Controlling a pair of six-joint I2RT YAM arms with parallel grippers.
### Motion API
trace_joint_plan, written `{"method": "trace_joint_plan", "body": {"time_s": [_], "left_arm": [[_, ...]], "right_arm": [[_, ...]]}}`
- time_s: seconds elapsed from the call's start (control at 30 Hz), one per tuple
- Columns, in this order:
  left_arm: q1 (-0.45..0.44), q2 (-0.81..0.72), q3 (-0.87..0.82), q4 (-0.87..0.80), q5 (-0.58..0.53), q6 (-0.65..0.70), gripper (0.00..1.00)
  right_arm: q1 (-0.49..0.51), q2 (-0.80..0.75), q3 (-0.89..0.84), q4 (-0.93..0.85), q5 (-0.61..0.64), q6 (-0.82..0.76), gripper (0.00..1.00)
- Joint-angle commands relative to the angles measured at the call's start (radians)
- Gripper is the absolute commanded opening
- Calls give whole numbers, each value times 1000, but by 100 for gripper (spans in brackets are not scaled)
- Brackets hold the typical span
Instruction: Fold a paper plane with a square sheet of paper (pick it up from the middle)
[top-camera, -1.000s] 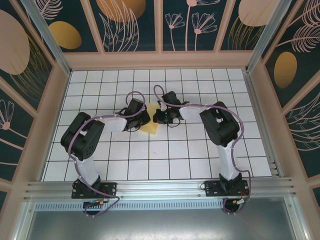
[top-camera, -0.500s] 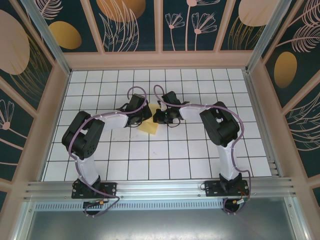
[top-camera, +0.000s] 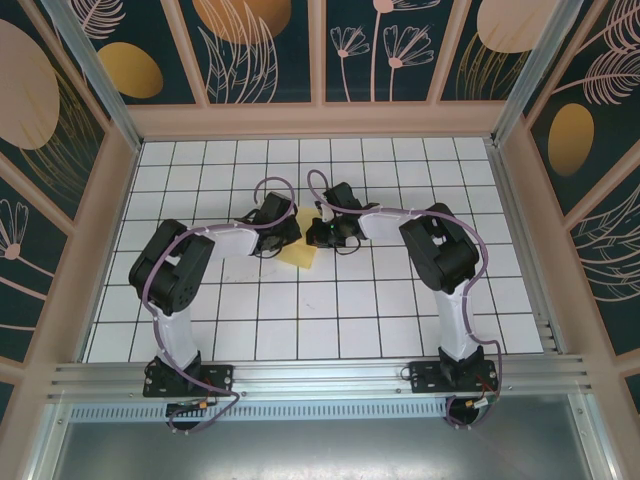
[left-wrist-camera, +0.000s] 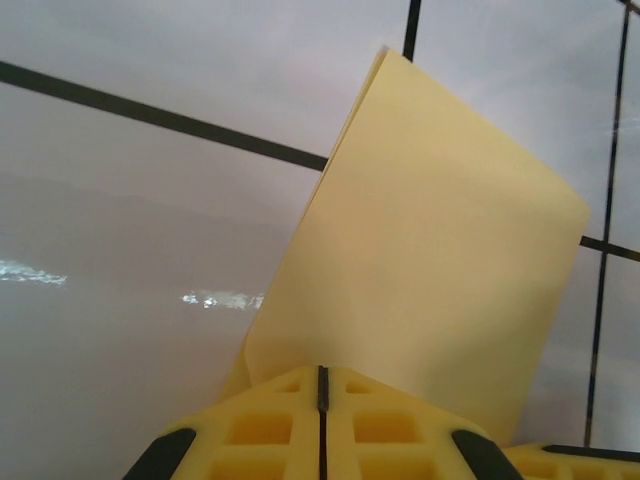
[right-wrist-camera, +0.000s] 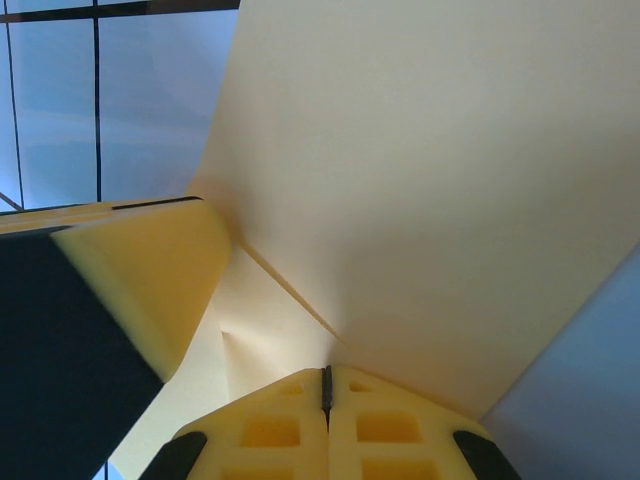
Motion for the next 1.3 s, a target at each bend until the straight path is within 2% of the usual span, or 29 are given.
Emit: {"method": "trace_joint_plan", "body": {"time_s": [0.0, 0.23, 0.47, 0.53, 0.93, 1.27], "left_arm": [[5, 16, -27, -28, -29, 13, 9], [6, -8, -39, -21, -26, 9, 10], [5, -102, -68, 100, 155, 12, 14], [6, -101, -74, 115, 177, 6, 14], [5, -41, -102, 17, 46, 9, 9], [5, -30, -151, 40, 40, -22, 7]], "right_arm": [[2, 74, -10, -88, 82, -25, 7], [2, 76, -9, -86, 81, -25, 7], [2, 77, -8, -85, 77, -29, 7], [2, 78, -9, -83, 76, -28, 7], [1, 71, 0, -86, 70, -31, 7], [2, -31, 39, -62, -17, -45, 8]]}}
